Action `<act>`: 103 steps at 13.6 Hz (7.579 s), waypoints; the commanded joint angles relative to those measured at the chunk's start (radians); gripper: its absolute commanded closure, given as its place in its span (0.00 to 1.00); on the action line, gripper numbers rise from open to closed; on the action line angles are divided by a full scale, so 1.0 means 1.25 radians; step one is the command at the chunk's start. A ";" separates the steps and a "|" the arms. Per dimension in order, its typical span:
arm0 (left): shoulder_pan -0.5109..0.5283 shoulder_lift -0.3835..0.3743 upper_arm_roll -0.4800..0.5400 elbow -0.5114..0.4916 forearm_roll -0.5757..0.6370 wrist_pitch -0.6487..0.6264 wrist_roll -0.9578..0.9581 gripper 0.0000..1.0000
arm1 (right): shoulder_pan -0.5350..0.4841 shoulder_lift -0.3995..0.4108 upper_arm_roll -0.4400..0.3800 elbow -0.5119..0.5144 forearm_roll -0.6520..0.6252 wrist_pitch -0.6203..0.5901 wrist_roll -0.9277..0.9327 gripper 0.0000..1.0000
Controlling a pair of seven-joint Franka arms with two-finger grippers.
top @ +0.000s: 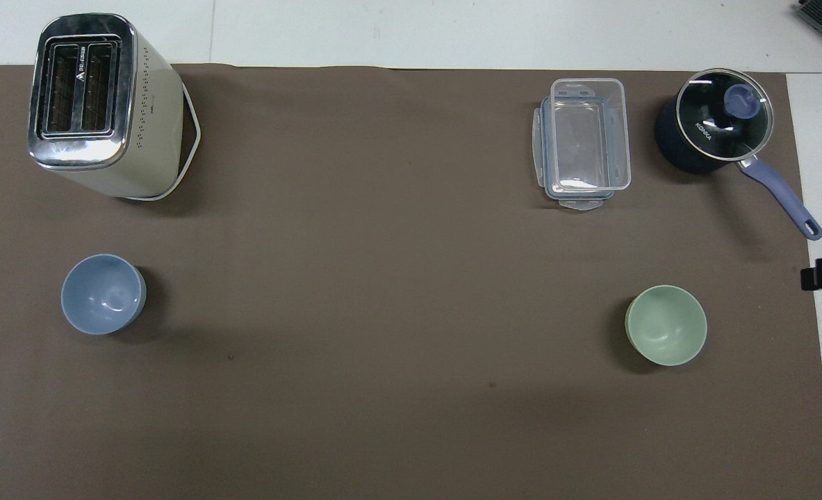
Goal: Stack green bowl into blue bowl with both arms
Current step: 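Reach the left gripper to the blue bowl rim and grasp it, then slide the blue bowl with the left gripper toward the table center, then release the blue bowl with the left gripper while the right gripper reaches out, then grasp the pale green bowl rim with the right gripper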
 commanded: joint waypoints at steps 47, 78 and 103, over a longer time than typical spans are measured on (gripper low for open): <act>-0.297 -0.011 -0.007 -0.343 -0.095 0.322 -0.272 1.00 | -0.006 -0.022 0.000 -0.025 0.003 0.002 0.001 0.00; -0.663 0.136 -0.006 -0.247 -0.099 0.488 -0.738 0.00 | -0.002 -0.020 0.001 -0.069 0.007 0.024 -0.003 0.00; -0.227 0.023 -0.003 0.221 0.094 -0.144 -0.258 0.00 | -0.099 0.136 0.000 -0.589 0.007 0.645 -0.358 0.00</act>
